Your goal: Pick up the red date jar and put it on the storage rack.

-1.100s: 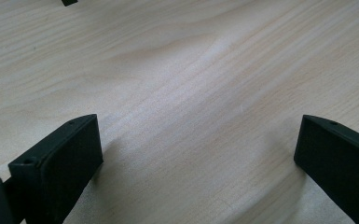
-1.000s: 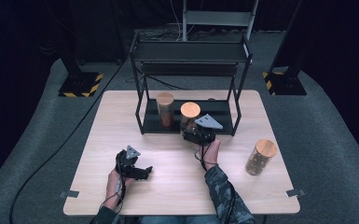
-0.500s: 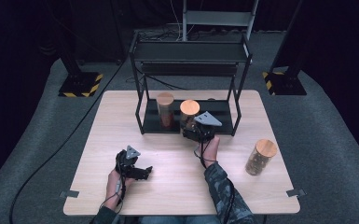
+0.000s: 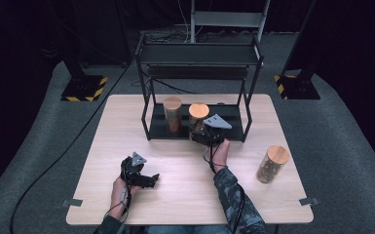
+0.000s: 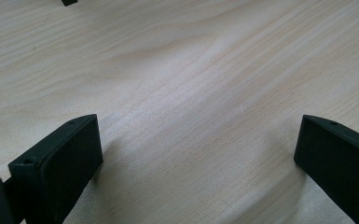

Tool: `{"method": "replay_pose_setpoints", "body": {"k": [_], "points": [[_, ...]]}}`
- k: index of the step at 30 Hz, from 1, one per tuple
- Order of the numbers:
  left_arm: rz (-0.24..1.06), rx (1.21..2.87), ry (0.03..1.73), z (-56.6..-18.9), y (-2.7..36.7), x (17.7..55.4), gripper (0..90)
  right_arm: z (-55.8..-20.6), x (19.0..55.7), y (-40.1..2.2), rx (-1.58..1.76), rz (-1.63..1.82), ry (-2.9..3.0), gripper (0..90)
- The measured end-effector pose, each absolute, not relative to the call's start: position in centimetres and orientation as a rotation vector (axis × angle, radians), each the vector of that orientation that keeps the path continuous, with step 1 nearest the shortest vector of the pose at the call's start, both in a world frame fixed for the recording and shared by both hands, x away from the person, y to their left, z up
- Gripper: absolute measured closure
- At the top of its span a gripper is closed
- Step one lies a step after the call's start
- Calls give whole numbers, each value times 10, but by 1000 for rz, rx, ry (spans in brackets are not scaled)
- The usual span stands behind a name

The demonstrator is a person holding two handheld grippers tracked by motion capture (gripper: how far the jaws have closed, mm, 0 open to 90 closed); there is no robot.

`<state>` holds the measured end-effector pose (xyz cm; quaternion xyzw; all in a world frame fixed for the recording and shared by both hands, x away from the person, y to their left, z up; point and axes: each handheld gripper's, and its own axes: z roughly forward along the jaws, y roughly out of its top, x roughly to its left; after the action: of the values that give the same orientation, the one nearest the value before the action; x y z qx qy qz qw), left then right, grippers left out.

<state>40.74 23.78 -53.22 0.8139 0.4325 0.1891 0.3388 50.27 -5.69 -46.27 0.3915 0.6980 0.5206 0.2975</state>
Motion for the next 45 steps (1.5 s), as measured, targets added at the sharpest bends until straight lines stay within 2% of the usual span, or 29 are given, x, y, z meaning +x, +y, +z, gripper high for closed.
{"method": "replay_pose_setpoints", "body": {"k": [45], "points": [[494,2120,1126,-532,238,407,2,-459,533,-54,1076,1353,1869,244]]}}
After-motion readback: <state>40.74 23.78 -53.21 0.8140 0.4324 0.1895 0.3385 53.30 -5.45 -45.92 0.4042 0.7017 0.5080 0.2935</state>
